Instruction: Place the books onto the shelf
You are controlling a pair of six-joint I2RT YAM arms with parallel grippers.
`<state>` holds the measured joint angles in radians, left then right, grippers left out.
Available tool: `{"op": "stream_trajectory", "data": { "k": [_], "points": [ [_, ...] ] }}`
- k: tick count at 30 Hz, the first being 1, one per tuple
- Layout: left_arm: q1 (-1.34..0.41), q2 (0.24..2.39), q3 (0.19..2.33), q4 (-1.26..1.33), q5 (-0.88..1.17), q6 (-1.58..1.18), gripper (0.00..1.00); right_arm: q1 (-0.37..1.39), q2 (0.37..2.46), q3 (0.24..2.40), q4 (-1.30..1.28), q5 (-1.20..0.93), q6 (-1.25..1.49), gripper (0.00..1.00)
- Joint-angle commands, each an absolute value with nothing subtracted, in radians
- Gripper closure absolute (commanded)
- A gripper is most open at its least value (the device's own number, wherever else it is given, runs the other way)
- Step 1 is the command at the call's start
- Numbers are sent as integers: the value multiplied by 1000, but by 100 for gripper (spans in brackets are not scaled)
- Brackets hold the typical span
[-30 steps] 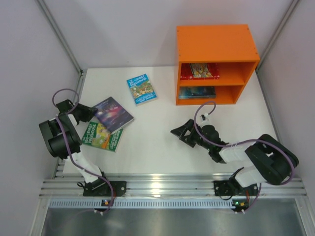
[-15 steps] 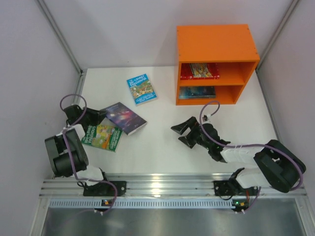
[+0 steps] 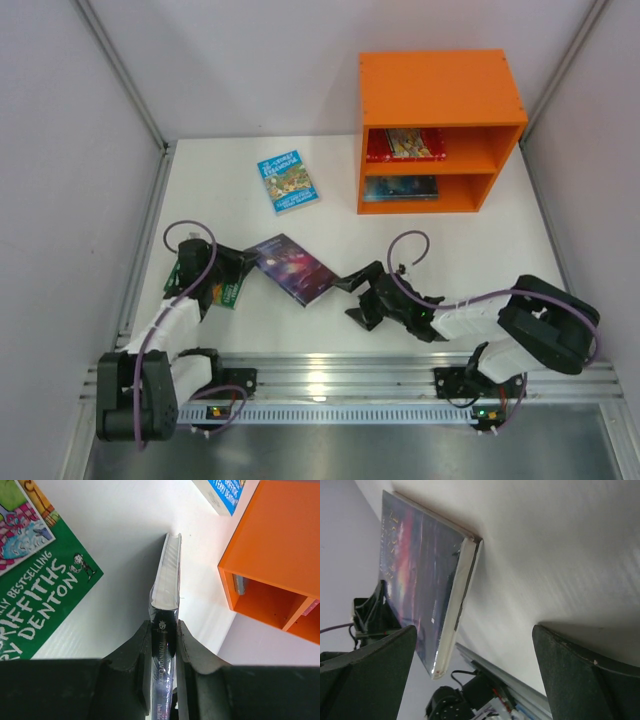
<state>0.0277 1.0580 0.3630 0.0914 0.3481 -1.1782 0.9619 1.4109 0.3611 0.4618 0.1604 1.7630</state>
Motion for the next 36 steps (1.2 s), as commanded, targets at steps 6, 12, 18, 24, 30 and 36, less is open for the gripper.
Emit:
{"op": "stream_trajectory", "data": {
  "k": [6,12,18,24,30,36],
  "points": [
    [-57,1008,330,115,350,-1258,100,1074,1593,451,665,268,1939,2],
    [-66,968,282,100,362,-1236,100,1063,1742,466,892,259,1921,26],
    [-67,1008,284,119,478,-1178,100,1010,1802,401,1149,207,1829,80],
    [-69,996,319,19,568,-1073,59,807,1749,236,1412,-71,1703,100],
    [-69,936,385,-31,653,-1005,31,623,1565,184,1370,-360,1545,100],
    [-71,956,423,-26,796,-947,25,474,1428,146,1361,-635,1476,100]
  ]
}}
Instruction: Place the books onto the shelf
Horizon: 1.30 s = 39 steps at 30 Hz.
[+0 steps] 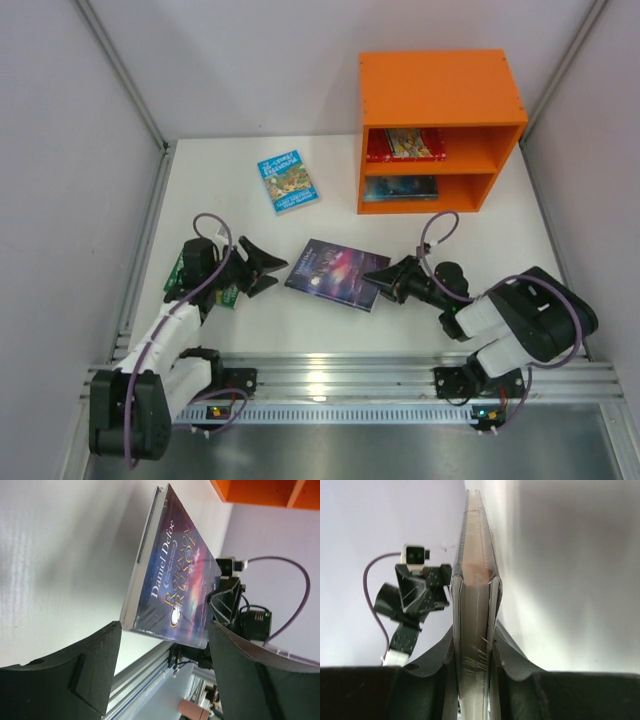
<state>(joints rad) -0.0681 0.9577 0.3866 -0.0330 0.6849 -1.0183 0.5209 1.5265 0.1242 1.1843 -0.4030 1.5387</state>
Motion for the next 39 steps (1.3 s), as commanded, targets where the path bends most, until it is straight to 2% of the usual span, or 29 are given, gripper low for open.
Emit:
{"op": "stream_trajectory", "data": {
  "k": [1,11,17,20,21,24,26,27,28,29,30,33,39],
  "points": [
    [-72,956,423,-18,808,-943,24,466,1413,150,1352,-656,1468,100],
    [-87,986,436,97,953,-908,23,443,1301,173,1315,-801,1463,100],
    [-150,1012,410,204,974,-968,27,445,1269,184,1264,-815,1448,100],
    [-202,1028,400,244,954,-996,46,443,1264,204,1212,-821,1427,100],
    [-212,1034,400,248,948,-1005,60,443,1264,207,1185,-819,1422,100],
    [-235,1055,390,311,943,-1052,80,443,1250,222,1129,-812,1407,100],
    [-245,1077,373,363,953,-1098,90,442,1241,241,1082,-804,1385,92],
    [-245,1087,362,474,966,-1183,97,443,1226,247,1021,-790,1376,80],
    [-245,1095,332,538,968,-1239,100,442,1217,259,985,-779,1358,73],
    [-247,1107,316,611,963,-1294,100,440,1204,264,945,-766,1350,64],
    [-245,1109,304,709,942,-1392,100,440,1175,268,861,-734,1342,46],
    [-247,1079,288,732,867,-1486,100,440,1094,282,688,-626,1327,29],
    [-252,1008,314,684,678,-1563,100,482,893,262,444,-363,1407,16]
  ]
}}
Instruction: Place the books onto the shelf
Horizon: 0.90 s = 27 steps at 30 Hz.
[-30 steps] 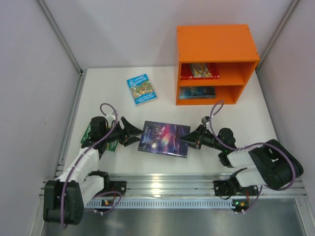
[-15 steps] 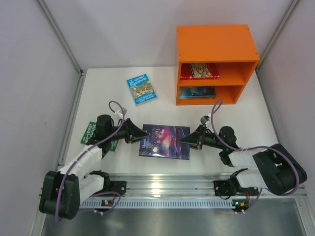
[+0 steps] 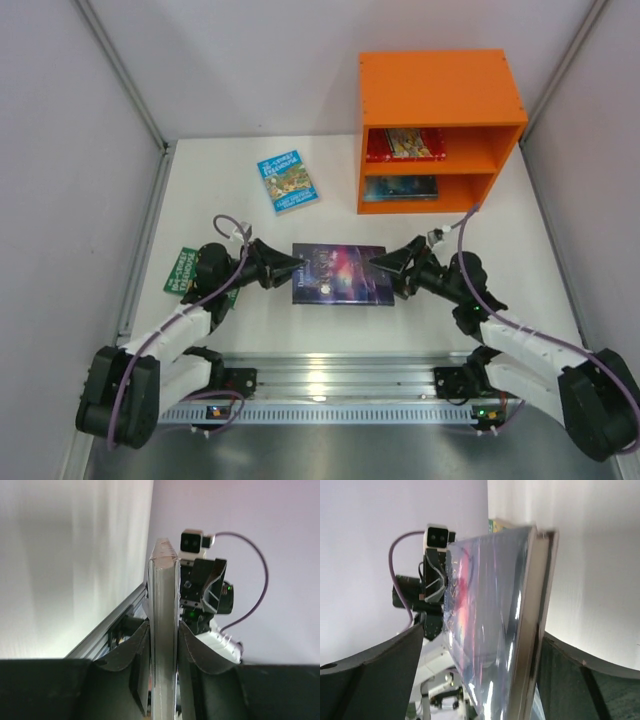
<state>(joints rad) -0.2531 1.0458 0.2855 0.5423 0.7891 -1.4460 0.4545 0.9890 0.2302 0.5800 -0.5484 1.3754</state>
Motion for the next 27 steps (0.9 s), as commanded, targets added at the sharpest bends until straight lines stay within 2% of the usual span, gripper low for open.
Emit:
{"op": "stream_trajectory", "data": {
  "k": [1,11,17,20,24,27],
  "points": [
    [-255,1008,324,684,663,-1566,100,489,872,258,413,-333,1442,15],
    [-310,1002,322,730,459,-1609,100,613,778,262,270,-106,1577,11],
    [-400,1063,353,771,414,-1595,100,676,854,262,333,-9,1643,16],
    [-442,1077,344,795,390,-1595,100,681,870,262,363,23,1657,23],
    [-468,1068,327,784,367,-1575,100,683,845,268,330,86,1658,44],
    [-472,1062,318,787,364,-1568,100,683,807,272,279,129,1655,56]
  ]
}}
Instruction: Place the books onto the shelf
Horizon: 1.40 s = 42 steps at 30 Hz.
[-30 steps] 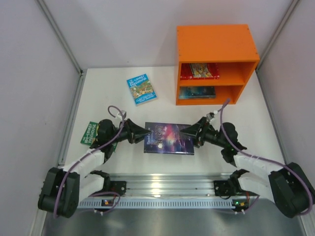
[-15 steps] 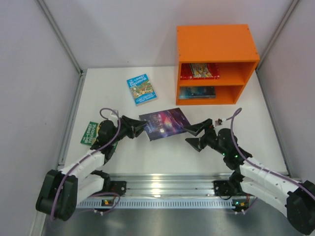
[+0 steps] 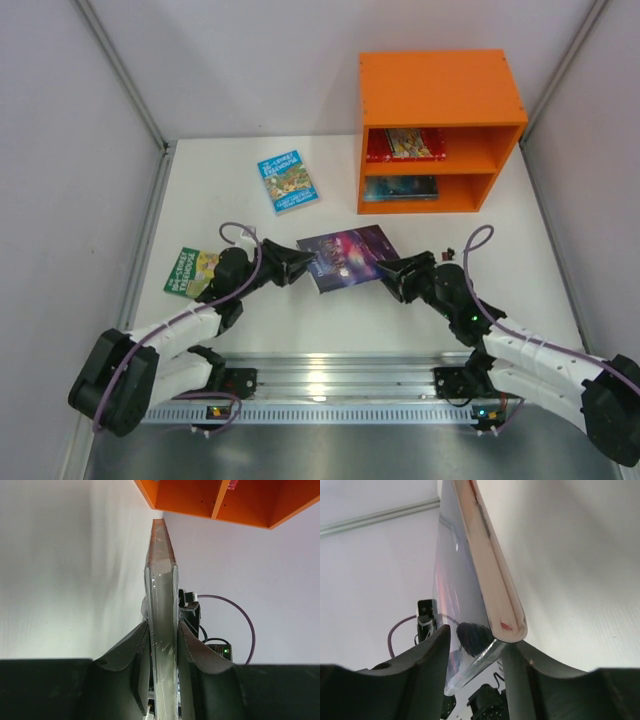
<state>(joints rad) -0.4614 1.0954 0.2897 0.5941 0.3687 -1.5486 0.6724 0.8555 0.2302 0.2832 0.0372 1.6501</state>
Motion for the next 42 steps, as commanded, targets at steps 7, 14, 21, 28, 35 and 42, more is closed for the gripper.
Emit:
{"op": "stream_trajectory", "data": {
  "k": [7,14,21,28,35,42],
  "points": [
    [-483,1077,295,900,374,-1588,100,684,779,239,239,173,1693,53],
    [-534,1084,278,951,353,-1601,100,684,767,192,334,250,1709,58],
    [-551,1101,255,947,357,-1605,100,683,686,130,411,336,1707,100],
    [-549,1100,235,845,365,-1583,60,637,517,98,373,460,1677,100],
    [-549,1036,277,640,367,-1505,41,440,459,120,308,387,1634,100],
    [-549,904,321,433,330,-1428,38,214,482,135,333,247,1536,100]
  ]
}}
